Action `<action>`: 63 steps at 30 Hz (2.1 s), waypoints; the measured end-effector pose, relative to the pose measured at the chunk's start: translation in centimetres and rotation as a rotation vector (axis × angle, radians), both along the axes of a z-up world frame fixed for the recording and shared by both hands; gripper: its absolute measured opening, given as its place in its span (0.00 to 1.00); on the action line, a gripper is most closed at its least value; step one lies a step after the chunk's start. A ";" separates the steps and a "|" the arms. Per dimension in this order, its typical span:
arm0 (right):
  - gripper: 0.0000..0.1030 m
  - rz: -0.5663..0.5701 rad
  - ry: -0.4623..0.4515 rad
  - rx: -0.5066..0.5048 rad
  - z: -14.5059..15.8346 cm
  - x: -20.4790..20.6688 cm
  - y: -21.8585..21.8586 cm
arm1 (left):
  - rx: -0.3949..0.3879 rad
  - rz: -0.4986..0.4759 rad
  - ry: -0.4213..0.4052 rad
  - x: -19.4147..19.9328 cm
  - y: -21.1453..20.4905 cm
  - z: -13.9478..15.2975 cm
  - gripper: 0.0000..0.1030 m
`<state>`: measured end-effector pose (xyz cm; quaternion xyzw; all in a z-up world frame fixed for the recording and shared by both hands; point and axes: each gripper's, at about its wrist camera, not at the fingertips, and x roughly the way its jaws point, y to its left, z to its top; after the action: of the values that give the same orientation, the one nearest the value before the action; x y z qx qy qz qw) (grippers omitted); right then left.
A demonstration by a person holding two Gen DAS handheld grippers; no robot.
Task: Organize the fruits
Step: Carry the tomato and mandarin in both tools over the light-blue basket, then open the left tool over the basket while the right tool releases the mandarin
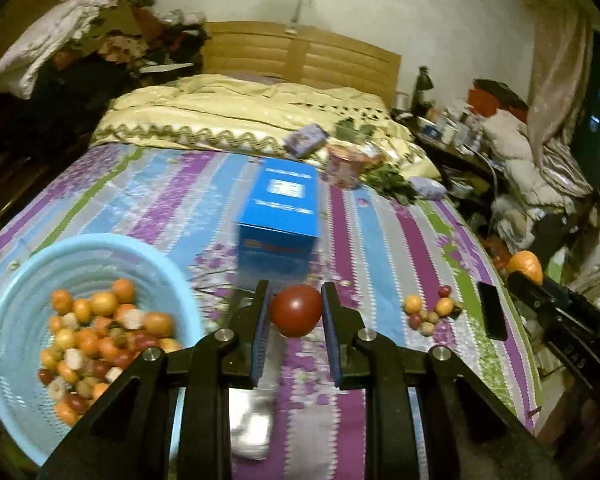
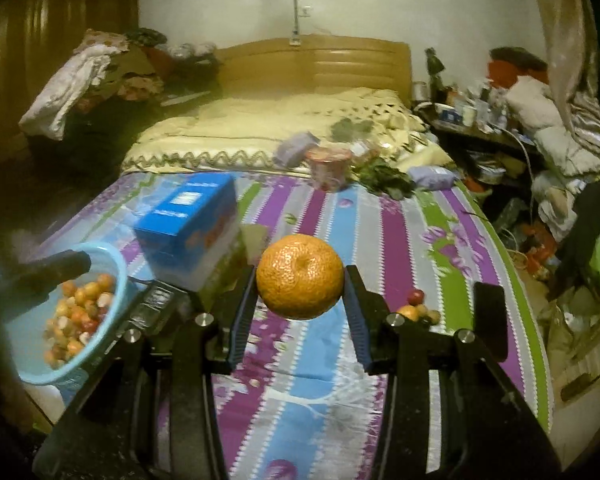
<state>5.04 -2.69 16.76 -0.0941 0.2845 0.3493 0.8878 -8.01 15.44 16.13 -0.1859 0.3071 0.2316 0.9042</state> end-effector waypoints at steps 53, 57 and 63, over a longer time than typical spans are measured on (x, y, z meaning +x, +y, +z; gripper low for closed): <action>0.44 0.579 0.330 -0.319 -8.4 -11.9 22.3 | -0.243 0.274 0.238 -15.4 18.6 -10.1 0.34; 0.53 0.592 0.336 -0.313 -8.5 -12.2 22.3 | -0.230 0.285 0.237 -15.3 18.4 -10.2 0.61; 0.64 0.592 0.313 -0.287 -7.9 -12.2 21.9 | -0.231 0.305 0.239 -15.5 18.5 -10.2 0.66</action>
<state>-7.19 19.19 8.89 -0.2414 0.4234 0.5581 0.6716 -23.50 33.93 5.92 -0.3037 0.4047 0.3492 0.7887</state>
